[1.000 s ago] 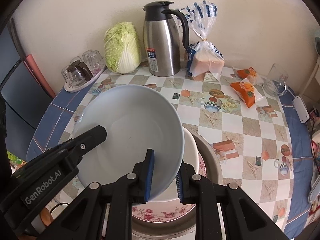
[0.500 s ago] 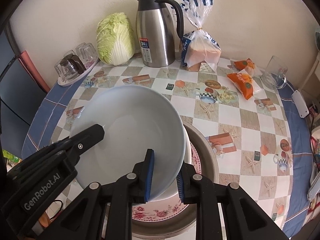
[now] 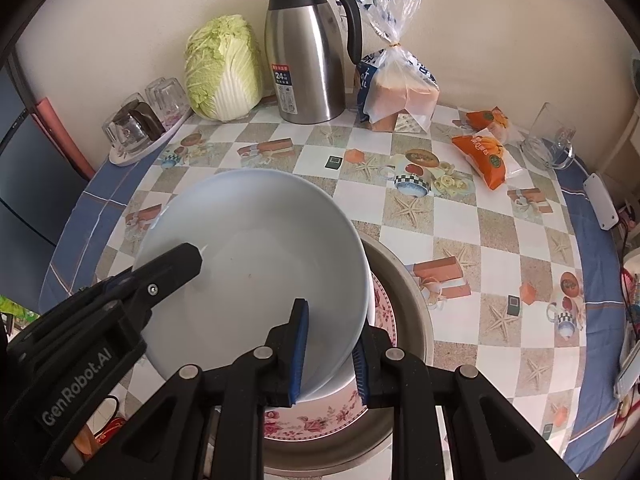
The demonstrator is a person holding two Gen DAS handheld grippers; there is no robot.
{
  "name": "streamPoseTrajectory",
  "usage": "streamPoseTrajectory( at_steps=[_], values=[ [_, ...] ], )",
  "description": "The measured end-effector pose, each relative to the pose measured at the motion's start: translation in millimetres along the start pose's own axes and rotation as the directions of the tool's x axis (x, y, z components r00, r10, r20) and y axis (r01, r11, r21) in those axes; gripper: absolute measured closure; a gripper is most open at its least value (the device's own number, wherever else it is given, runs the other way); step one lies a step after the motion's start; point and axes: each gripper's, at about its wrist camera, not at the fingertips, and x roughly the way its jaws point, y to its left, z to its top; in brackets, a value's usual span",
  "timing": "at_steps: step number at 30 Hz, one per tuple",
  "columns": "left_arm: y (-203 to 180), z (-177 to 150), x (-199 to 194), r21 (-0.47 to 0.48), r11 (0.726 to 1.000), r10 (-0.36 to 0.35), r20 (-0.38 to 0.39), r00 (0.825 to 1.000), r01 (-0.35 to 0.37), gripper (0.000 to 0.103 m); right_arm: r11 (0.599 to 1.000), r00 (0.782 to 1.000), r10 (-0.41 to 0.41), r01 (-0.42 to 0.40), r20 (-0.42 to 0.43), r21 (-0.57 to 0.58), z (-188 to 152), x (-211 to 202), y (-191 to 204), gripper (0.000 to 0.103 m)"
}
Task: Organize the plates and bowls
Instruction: 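Lower the round bowl onto the bowl stack in the basin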
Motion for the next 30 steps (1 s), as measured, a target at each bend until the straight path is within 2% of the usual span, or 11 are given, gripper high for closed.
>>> streamPoseTrajectory(
  at_steps=[10, 19, 30],
  values=[
    [0.2, -1.4, 2.1, 0.003, 1.0, 0.006, -0.006, 1.0, -0.006, 0.089, 1.0, 1.0, 0.005, -0.005, 0.01, 0.002, -0.2, -4.9, -1.4, 0.08],
    [-1.9, -2.0, 1.9, 0.018, 1.0, 0.007, 0.0, 1.0, -0.007, 0.09, 0.999, 0.999, -0.038, 0.038, 0.013, 0.009, -0.1, -8.8, -6.0, 0.079],
    [1.0, 0.1, 0.1, -0.004, 1.0, 0.017, 0.008, 1.0, -0.017, 0.09, 0.999, 0.999, -0.005, 0.004, 0.035, 0.032, 1.9, -14.1, -15.9, 0.079]
  ],
)
